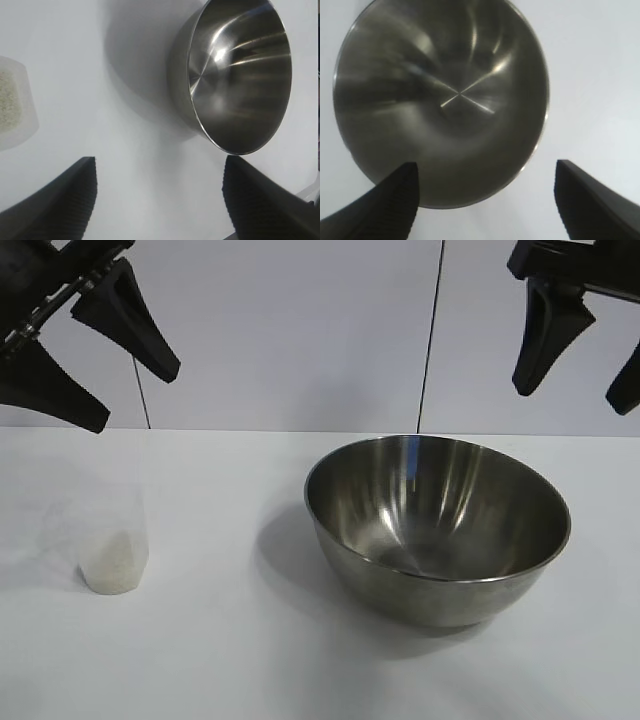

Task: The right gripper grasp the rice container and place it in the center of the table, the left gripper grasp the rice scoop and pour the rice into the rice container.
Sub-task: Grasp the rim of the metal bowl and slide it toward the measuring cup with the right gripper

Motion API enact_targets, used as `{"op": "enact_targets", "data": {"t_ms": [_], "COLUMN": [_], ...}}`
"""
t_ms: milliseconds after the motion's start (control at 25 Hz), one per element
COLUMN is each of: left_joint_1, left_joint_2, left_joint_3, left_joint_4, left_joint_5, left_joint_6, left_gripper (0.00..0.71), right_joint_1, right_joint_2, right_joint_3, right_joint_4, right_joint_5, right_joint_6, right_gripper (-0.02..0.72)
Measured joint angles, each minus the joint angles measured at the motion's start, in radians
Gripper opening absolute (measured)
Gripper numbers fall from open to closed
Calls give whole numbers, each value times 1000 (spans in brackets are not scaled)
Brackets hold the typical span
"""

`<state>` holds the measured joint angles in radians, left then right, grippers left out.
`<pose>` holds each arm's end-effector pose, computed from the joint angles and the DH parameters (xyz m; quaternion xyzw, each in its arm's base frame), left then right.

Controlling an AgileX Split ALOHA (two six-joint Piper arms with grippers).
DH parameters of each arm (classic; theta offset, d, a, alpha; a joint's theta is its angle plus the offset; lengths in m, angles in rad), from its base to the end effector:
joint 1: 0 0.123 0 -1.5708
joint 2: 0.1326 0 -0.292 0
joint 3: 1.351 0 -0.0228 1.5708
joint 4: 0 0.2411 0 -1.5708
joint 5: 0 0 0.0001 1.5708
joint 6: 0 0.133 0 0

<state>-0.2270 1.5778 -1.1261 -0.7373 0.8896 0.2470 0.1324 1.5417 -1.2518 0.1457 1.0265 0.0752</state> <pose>0.3009 -0.1408 0.2462 0.0414 0.9376 -0.3107 0.1502 0.3107 0.0580 0.2631 -0.0016 0.9832 0.0850 0.1616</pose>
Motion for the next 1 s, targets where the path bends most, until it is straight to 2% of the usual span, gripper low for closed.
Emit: {"op": "enact_targets", "data": {"t_ms": [320, 680, 1000], "left_joint_1": [0, 0, 0], "left_joint_2": [0, 0, 0], "left_joint_3": [0, 0, 0], "left_joint_4": [0, -1, -1], "left_joint_5": [0, 0, 0], "left_joint_6": [-1, -1, -1], "left_gripper": [513, 513, 513], "right_joint_1": [-56, -56, -57], "right_joint_2": [88, 218, 294], "right_joint_3": [0, 0, -3], "right_joint_4": [0, 4, 49], "right_joint_5": [-10, -84, -166], "right_joint_6": [-14, -31, -81], "right_gripper": [495, 494, 490]}}
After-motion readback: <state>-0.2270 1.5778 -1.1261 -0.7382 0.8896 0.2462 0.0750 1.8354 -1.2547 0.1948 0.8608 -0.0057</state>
